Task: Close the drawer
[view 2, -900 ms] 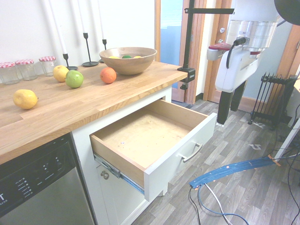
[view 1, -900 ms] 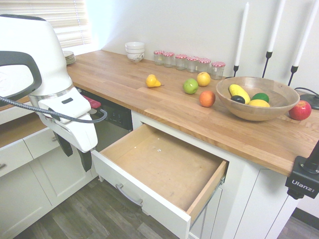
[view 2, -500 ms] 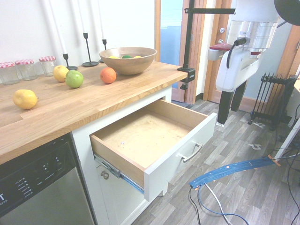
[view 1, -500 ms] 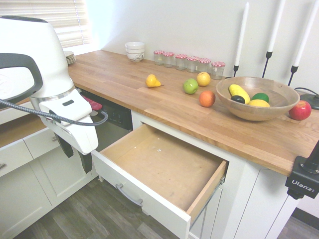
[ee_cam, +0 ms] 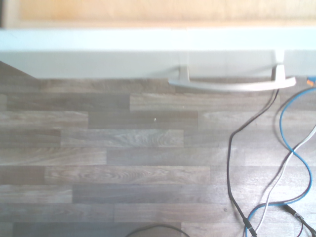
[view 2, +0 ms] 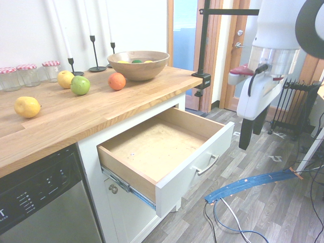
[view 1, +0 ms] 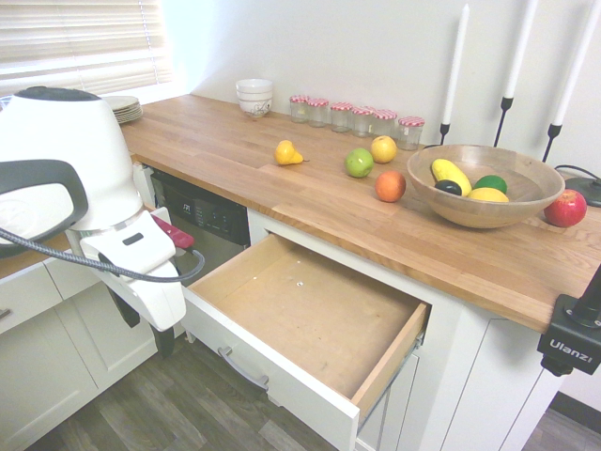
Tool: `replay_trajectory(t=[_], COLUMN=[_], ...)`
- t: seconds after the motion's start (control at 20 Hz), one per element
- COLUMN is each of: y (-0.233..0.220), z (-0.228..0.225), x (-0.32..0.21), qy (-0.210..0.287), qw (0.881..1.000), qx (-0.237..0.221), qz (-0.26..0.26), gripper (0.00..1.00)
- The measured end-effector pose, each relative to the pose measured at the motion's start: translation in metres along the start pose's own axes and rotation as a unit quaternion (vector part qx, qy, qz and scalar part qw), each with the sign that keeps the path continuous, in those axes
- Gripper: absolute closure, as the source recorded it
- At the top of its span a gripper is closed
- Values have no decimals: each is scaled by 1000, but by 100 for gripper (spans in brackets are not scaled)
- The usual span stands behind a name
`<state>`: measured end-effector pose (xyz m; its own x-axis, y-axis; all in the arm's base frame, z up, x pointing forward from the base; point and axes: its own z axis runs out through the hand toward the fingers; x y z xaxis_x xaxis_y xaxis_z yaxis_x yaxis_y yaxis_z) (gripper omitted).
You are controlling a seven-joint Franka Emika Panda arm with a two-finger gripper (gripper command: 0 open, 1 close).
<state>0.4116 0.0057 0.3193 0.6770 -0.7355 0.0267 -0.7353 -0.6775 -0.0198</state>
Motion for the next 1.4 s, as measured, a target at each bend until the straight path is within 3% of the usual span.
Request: replay_trajectory(t=[1.1, 1.4], y=[7, -2], z=[211, 229], x=[49, 54], qy=[-32, -24], qw=[997, 999], qx=[-66, -29], qz=[8, -4], gripper=[0, 0])
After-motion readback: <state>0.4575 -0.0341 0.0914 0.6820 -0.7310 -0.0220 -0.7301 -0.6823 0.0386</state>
